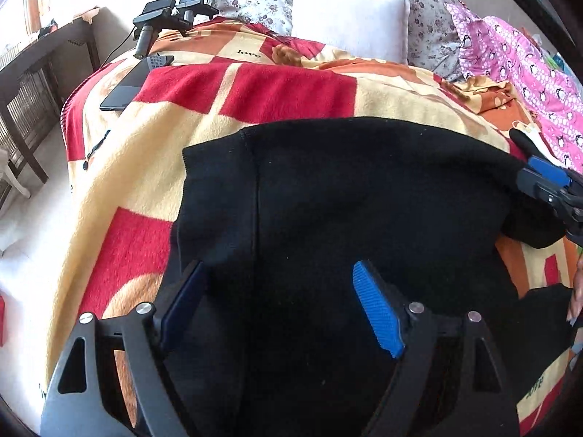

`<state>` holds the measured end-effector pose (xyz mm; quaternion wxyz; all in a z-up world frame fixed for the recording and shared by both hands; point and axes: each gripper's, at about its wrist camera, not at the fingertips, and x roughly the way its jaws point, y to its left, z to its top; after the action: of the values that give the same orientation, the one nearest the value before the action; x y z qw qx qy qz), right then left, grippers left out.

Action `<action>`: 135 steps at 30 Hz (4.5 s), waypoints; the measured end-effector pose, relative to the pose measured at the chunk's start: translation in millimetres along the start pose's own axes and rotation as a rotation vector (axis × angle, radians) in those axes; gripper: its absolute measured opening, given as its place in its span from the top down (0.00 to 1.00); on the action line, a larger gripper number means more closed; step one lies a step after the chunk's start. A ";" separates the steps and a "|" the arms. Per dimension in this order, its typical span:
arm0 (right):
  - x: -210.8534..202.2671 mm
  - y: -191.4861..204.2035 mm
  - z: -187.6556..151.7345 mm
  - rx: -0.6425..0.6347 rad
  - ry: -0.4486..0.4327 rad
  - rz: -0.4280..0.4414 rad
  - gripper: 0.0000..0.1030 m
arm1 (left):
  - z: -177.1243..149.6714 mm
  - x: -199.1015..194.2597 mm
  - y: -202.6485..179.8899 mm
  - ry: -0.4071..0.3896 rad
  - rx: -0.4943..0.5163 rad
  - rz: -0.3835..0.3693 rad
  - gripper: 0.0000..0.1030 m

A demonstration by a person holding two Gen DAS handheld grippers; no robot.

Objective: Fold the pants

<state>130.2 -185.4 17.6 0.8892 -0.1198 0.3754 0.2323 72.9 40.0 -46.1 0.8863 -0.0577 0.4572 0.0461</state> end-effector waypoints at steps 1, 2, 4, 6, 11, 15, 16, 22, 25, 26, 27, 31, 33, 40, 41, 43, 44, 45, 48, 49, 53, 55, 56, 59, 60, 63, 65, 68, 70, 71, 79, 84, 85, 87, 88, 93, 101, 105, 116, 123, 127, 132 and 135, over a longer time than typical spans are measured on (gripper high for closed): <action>5.7 -0.4 0.7 -0.011 0.012 -0.009 0.30 | 0.7 1.8 0.2 0.002 0.000 0.003 0.20; 11.1 -1.1 0.9 -0.010 0.026 0.000 0.30 | -0.2 3.3 0.8 0.004 -0.001 0.004 0.20; 19.0 -2.6 0.1 0.005 0.045 0.033 0.42 | 0.3 5.1 2.5 0.005 -0.008 0.003 0.19; 25.2 -1.5 -1.3 0.003 0.052 0.022 0.72 | 1.2 5.1 3.4 0.004 -0.013 0.002 0.19; 11.3 -1.9 -9.8 0.054 0.015 0.067 0.90 | 0.4 -8.2 12.7 -0.005 -0.045 -0.023 0.19; -24.0 1.0 -21.2 0.069 -0.033 0.110 0.90 | -1.6 -37.3 37.1 -0.067 -0.144 -0.044 0.19; -34.0 2.6 -24.9 0.068 -0.048 0.119 0.90 | -2.2 -46.1 43.5 -0.094 -0.170 -0.036 0.19; -81.1 20.4 -59.7 0.051 -0.074 0.162 0.90 | -1.0 -89.9 59.8 -0.177 -0.178 0.006 0.19; -96.5 34.1 -86.4 0.035 -0.059 0.172 0.90 | -5.0 -101.4 62.3 -0.189 -0.165 0.004 0.19; -100.0 38.3 -97.3 0.036 -0.044 0.180 0.90 | -6.9 -105.3 63.3 -0.193 -0.160 0.000 0.19; -101.5 39.8 -106.1 0.045 -0.031 0.191 0.90 | -8.2 -106.9 63.5 -0.194 -0.158 0.000 0.19; -91.8 44.9 -143.0 0.055 0.069 0.205 0.90 | -14.5 -104.1 66.1 -0.175 -0.157 -0.007 0.19; -91.8 41.7 -148.0 0.094 0.071 0.212 0.90 | -17.7 -96.4 68.8 -0.149 -0.163 0.000 0.19; -109.7 92.1 -124.8 -0.052 -0.016 0.234 0.38 | -32.2 -89.2 88.4 -0.115 -0.220 0.006 0.19; -106.3 104.0 -122.1 -0.087 -0.014 0.248 0.38 | -33.9 -87.6 92.0 -0.110 -0.229 0.006 0.19; -95.4 127.1 -117.4 -0.149 -0.014 0.263 0.38 | -37.2 -81.3 96.7 -0.081 -0.236 -0.004 0.19; -90.2 136.5 -116.2 -0.172 -0.014 0.261 0.38 | -38.3 -78.7 96.6 -0.071 -0.235 -0.007 0.19; -82.1 145.9 -115.0 -0.202 -0.008 0.258 0.38 | -39.7 -76.6 95.9 -0.065 -0.231 -0.006 0.19; -58.6 167.8 -113.5 -0.301 0.003 0.220 0.38 | -42.5 -70.7 91.3 -0.048 -0.201 0.000 0.19; -55.5 171.7 -112.8 -0.332 -0.006 0.206 0.43 | -42.9 -68.7 89.2 -0.042 -0.190 0.004 0.19; -47.8 173.4 -104.3 -0.355 -0.023 0.218 0.81 | -41.5 -70.4 85.0 -0.042 -0.177 -0.004 0.19; -52.8 163.9 -99.2 -0.275 -0.011 0.299 0.90 | -39.2 -78.8 84.2 -0.065 -0.174 0.001 0.19; -59.1 160.1 -98.9 -0.244 -0.014 0.342 0.93 | -38.2 -84.5 83.4 -0.081 -0.170 0.004 0.19; -73.8 158.1 -105.3 -0.226 -0.016 0.372 0.94 | -35.5 -98.3 77.3 -0.124 -0.153 0.001 0.19; -71.4 157.5 -110.8 -0.203 -0.005 0.374 0.94 | -35.6 -99.1 73.6 -0.127 -0.150 -0.006 0.19; -49.2 161.7 -124.2 -0.175 0.068 0.356 0.93 | -36.5 -90.3 55.0 -0.105 -0.115 -0.029 0.19; -60.3 152.8 -122.8 -0.119 0.033 0.372 0.88 | -40.0 -81.0 39.0 -0.078 -0.070 -0.028 0.19; -90.7 119.2 -116.1 -0.026 -0.039 0.283 0.48 | -47.2 -70.3 15.3 -0.052 0.001 -0.029 0.19; -106.3 95.9 -112.5 0.022 -0.081 0.180 0.36 | -49.8 -67.0 6.3 -0.050 0.020 -0.034 0.19; -110.2 82.7 -110.6 0.037 -0.085 0.090 0.36 | -50.9 -64.3 0.8 -0.044 0.028 -0.041 0.19; -57.3 27.2 -111.2 0.072 0.054 -0.113 0.67 | -56.1 -56.8 -21.1 -0.025 0.083 -0.021 0.19; -106.9 -45.4 -140.9 0.372 -0.080 0.005 0.95 | -54.3 -64.9 -12.6 -0.028 0.056 -0.037 0.19; -120.9 -56.8 -148.4 0.411 -0.106 0.004 0.95 | -53.9 -66.6 -11.0 -0.029 0.047 -0.042 0.19; -156.0 -86.7 -176.2 0.530 -0.176 -0.002 0.95 | -53.2 -68.9 -9.8 -0.033 0.032 -0.053 0.19; -166.2 -97.2 -188.5 0.570 -0.188 -0.016 0.95 | -53.3 -69.6 -9.3 -0.034 0.025 -0.058 0.19; -178.8 -134.3 -259.0 0.754 -0.139 -0.041 0.95 | -52.4 -67.6 -12.6 -0.019 0.013 -0.070 0.19; -170.8 -152.6 -275.0 0.917 -0.263 0.059 0.67 | -52.3 -72.4 -23.2 -0.016 0.039 -0.066 0.19; -177.8 -149.7 -265.0 0.859 -0.261 0.025 0.96 | -51.9 -74.6 -23.5 -0.017 0.042 -0.066 0.19; -182.4 -131.6 -272.7 0.723 -0.069 -0.200 0.79 | -49.0 -89.6 16.3 -0.052 -0.024 -0.024 0.19; -207.5 -67.2 -231.7 0.507 -0.080 -0.031 0.66 | -50.0 -88.2 60.6 -0.045 -0.118 0.009 0.19; -172.0 6.7 -188.3 0.333 -0.112 0.227 0.66 | -52.4 -80.7 68.0 -0.019 -0.128 0.008 0.19; -120.8 99.0 -142.0 0.073 -0.087 0.367 0.60 | -54.4 -77.9 71.5 -0.015 -0.113 0.015 0.19; -101.2 138.9 -124.0 -0.077 -0.093 0.383 0.50 | -52.1 -71.3 72.0 -0.007 -0.107 0.014 0.19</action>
<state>-77.3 -146.2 0.0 0.8400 -0.0690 0.3408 0.4167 -20.0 101.6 -22.3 0.8831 -0.1015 0.4516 0.0768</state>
